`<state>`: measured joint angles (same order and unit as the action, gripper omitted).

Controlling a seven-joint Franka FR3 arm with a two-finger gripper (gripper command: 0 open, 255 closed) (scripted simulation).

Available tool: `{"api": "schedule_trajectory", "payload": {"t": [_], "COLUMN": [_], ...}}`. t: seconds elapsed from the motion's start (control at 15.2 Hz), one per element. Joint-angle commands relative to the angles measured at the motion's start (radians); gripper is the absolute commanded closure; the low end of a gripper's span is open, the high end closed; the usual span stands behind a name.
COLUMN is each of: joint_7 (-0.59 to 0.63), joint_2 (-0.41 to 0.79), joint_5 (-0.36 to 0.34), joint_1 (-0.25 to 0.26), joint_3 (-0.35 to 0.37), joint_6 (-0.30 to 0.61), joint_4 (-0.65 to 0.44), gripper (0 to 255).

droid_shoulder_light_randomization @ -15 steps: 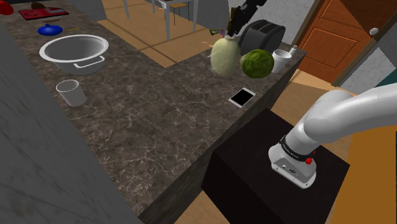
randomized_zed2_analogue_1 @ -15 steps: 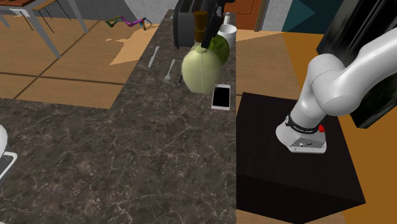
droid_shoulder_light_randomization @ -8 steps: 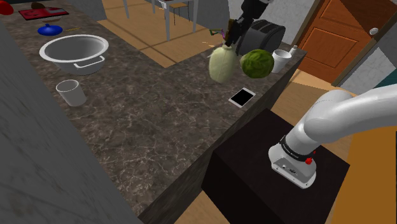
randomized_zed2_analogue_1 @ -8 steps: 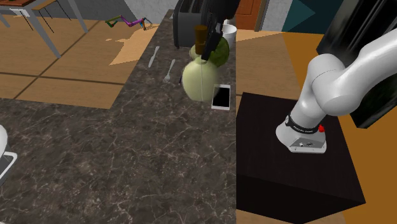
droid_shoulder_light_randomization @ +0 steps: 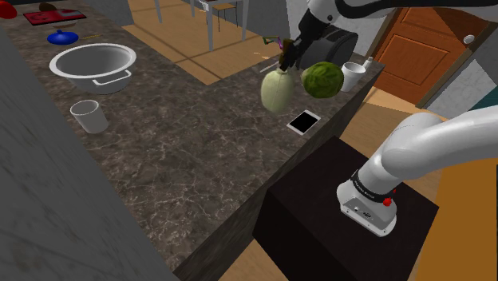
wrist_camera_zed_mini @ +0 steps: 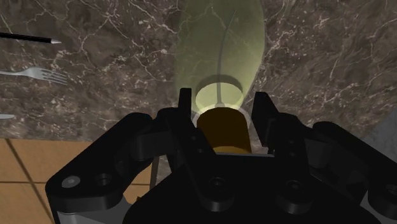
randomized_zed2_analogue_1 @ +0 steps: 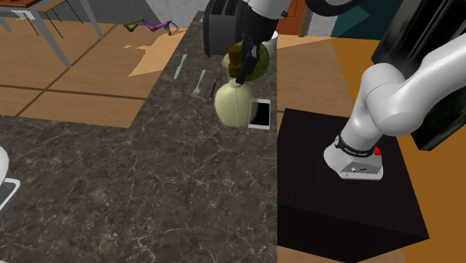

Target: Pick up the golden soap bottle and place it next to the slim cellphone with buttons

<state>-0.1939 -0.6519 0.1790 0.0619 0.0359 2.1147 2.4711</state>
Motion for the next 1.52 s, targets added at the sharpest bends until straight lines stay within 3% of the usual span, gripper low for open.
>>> {"api": "schedule_trajectory", "payload": {"t": [0.0,1.32,1.45], "joint_7": [0.000,-0.051,-0.051], "joint_2": [0.002,0.088,0.088], "joint_5": [0.003,0.047,0.047], "joint_1": [0.002,0.025,0.025], "joint_3": [0.004,0.006,0.006], "joint_6": [0.026,0.334,0.334], "joint_4": [0.023,0.246,0.246], "gripper": [255,255,255]}}
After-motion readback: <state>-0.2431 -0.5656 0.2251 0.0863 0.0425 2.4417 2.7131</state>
